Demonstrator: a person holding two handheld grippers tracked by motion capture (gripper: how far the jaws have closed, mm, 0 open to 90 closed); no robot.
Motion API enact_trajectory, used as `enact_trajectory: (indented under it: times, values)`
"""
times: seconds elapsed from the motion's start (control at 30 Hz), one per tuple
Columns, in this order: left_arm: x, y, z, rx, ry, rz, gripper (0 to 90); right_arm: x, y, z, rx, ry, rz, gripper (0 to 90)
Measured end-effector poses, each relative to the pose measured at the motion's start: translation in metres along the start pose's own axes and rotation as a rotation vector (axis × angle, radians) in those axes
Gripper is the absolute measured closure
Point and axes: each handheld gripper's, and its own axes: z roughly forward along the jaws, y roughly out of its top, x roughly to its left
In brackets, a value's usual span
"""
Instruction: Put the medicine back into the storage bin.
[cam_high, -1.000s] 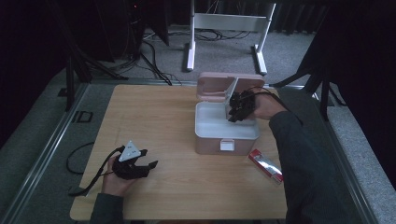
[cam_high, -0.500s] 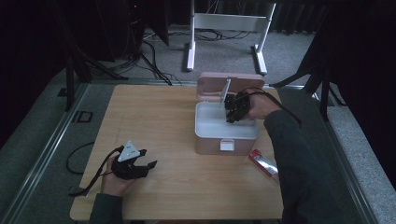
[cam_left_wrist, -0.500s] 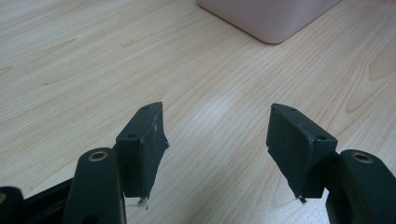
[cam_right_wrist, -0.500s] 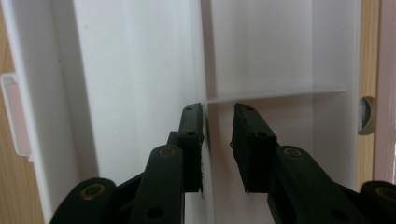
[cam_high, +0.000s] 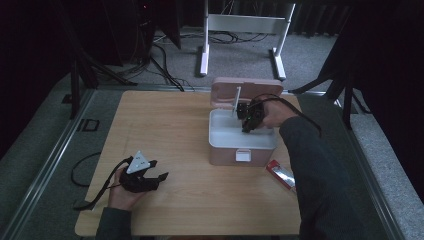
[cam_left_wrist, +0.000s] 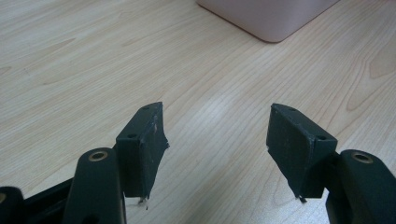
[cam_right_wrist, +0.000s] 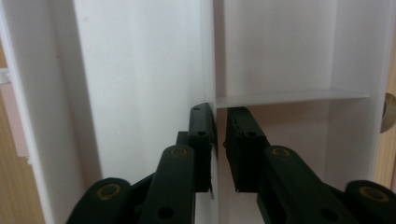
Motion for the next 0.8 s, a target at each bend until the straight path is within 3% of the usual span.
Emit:
enact_trajectory:
  times: [0.13, 0.2, 0.67, 0.7, 0.8]
  values:
    - [-0.0002, 0.0, -0.0001, 0.001, 0.0, 0.001, 37.4, -0.0009, 0.005, 0.0017, 0.03, 0.011, -0.025, 84.4]
    - [-0.0002, 0.0, -0.0003, 0.001, 0.002, 0.001, 37.3, 0.0004, 0.0054, 0.0015, 0.045, 0.017, -0.013, 85.7]
    - [0.0002, -0.0004, 0.0006, 0.008, 0.0, 0.003, 37.4, 0.0027, 0.0009, -0.0005, 0.008, 0.006, -0.06, 88.9]
    - [0.0004, -0.0006, 0.0007, 0.008, 0.001, 0.003, 37.3, 0.0019, 0.0009, -0.0004, -0.005, 0.0, -0.08, 89.0]
    - [0.0003, -0.0006, 0.0006, 0.007, 0.0, 0.003, 37.3, 0.0042, 0.0, -0.0025, 0.0, -0.004, -0.07, 89.3]
